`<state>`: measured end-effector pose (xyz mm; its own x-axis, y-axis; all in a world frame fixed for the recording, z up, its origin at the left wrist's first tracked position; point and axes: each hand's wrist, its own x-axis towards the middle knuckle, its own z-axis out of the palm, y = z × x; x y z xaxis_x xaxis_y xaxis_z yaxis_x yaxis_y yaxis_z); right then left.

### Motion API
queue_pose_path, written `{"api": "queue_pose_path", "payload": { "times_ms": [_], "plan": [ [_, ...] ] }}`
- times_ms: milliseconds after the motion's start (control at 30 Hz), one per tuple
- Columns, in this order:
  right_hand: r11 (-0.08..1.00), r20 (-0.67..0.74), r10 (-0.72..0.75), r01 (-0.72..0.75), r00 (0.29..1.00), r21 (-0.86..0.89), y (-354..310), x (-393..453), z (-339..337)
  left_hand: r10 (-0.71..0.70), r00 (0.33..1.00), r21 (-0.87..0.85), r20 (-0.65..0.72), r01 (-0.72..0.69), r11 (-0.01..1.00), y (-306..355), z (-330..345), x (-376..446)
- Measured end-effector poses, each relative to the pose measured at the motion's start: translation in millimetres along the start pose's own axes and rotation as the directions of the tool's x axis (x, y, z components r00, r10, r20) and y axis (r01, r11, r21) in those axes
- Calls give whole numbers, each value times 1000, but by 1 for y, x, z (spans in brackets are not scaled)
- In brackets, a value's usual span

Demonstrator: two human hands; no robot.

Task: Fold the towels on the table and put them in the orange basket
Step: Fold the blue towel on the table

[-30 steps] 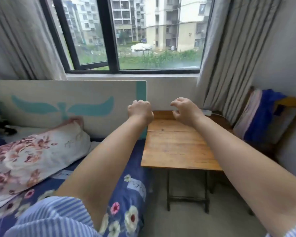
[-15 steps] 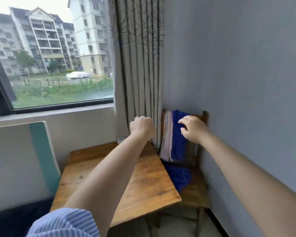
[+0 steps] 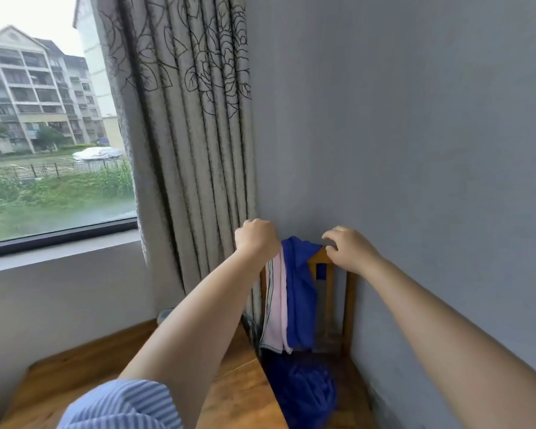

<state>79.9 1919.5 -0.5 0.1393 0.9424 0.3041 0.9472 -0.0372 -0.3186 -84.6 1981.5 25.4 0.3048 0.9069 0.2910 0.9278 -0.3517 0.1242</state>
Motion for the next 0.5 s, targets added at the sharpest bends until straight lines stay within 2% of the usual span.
{"api": "queue_pose_path", "payload": {
  "times_ms": [200,400,500],
  "plan": [
    [999,44,41,-41,998,1,34,95,30,19,998,6,60,-19,1000,-6,46,98],
    [997,125,70,-75,990,32,79,156,81,-1,978,-28,210,7,1000,-7,113,162],
    [994,217,59,-78,974,79,108,185,120,-15,948,-40,318,29,999,-5,154,191]
  ]
}}
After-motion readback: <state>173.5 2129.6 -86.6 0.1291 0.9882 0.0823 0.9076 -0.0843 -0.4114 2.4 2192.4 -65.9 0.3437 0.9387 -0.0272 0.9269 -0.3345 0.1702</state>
